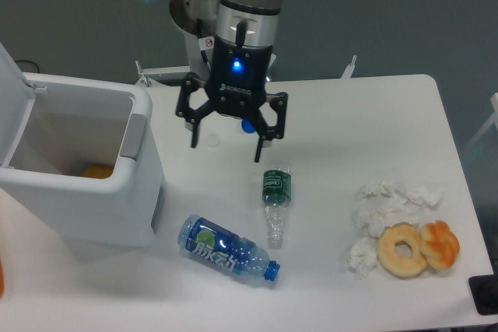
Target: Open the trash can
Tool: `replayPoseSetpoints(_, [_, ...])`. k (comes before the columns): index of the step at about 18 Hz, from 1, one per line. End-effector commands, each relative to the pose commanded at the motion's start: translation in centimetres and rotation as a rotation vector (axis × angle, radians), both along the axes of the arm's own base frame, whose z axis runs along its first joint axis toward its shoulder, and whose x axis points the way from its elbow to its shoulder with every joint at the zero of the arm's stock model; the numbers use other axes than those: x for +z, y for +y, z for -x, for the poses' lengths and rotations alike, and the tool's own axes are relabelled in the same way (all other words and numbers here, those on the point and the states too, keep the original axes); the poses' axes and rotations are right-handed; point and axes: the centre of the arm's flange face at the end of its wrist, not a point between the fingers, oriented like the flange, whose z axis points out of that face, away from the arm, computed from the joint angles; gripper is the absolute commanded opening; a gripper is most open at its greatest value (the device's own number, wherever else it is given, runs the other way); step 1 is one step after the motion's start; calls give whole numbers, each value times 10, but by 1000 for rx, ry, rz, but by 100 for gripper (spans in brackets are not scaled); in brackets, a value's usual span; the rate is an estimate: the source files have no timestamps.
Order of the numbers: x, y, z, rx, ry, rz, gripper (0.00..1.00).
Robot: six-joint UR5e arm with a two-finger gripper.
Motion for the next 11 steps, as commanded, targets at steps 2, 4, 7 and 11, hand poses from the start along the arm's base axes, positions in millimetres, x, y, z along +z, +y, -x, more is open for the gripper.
replayPoseSetpoints(2, [-7, -8, 7, -52, 99, 102, 100])
replayPoseSetpoints(4, [-8, -16, 15, -84, 166, 180, 100])
replayPoseSetpoints(7, [-13, -23, 23, -75, 170, 208, 100])
replayPoseSetpoints(11, [-22, -25, 31, -61, 200, 283, 100])
